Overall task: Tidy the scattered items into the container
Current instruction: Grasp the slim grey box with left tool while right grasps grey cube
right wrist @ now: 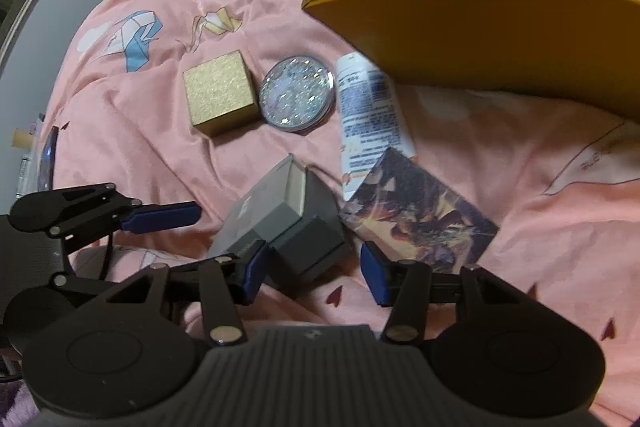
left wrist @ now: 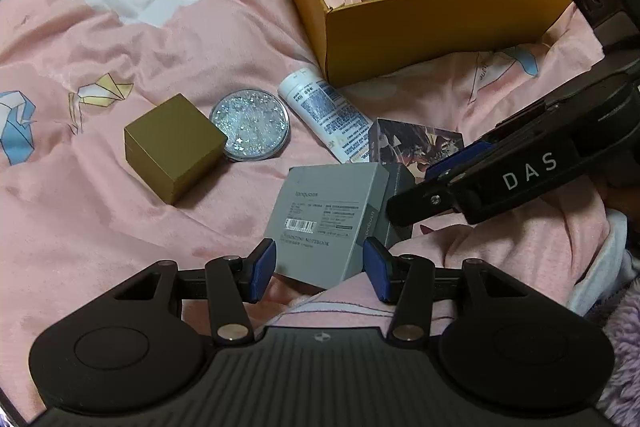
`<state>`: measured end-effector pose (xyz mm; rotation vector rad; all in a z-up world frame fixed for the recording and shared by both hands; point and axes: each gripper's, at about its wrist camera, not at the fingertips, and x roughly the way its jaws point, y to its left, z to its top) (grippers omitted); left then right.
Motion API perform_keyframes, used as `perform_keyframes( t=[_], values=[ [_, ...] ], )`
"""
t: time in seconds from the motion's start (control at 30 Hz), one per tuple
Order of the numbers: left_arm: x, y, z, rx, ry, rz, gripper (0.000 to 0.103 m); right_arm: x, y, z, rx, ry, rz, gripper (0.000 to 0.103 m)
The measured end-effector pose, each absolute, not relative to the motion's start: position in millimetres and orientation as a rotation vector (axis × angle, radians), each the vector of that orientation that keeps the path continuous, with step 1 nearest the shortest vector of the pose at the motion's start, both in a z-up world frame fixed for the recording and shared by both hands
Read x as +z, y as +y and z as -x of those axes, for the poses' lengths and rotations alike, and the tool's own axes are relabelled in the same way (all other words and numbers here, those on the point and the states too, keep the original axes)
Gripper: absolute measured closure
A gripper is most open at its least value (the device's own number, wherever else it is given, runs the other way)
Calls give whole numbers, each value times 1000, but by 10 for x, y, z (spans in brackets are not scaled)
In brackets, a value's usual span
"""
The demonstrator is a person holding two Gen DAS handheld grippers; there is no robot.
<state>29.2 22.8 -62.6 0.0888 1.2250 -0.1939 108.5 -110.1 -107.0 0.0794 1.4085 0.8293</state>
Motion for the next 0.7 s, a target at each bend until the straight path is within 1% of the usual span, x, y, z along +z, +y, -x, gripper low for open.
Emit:
perform_keyframes(
  t=[0.03, 0.1, 0.13, 0.17, 0.33, 0.43, 0.47, 0.6, 0.7],
  values=[
    [-629, 244, -294, -191, 1225, -80, 47, -1101, -1080, -1087, 836, 1424, -88, 44],
    [-633, 282, -298, -183, 1225, -58, 46, -1145, -1047, -1089, 837, 1436, -95, 43],
    [-630, 298, -296, -174, 1221, -54, 43, -1145, -1035, -1091, 836, 1431, -98, 43],
    [-623, 307, -296, -164, 1217, -53, 41, -1133, -1025, -1091, 838, 1423, -98, 45],
    [-537, 331, -278, -128, 1177, -102, 41, -1025, -981, -1111, 874, 1367, -109, 55],
    [-481, 344, -262, -132, 1162, -132, 41, -985, -901, -1139, 885, 1341, -101, 67],
    [-475, 363, -260, -137, 1163, -124, 41, -976, -870, -1152, 894, 1337, -102, 69],
    [-492, 439, -266, -124, 1169, -83, 41, -961, -723, -1156, 898, 1325, -61, 69],
    [-498, 517, -290, -72, 1150, -59, 48, -957, -688, -1152, 894, 1320, -45, 68]
  ],
)
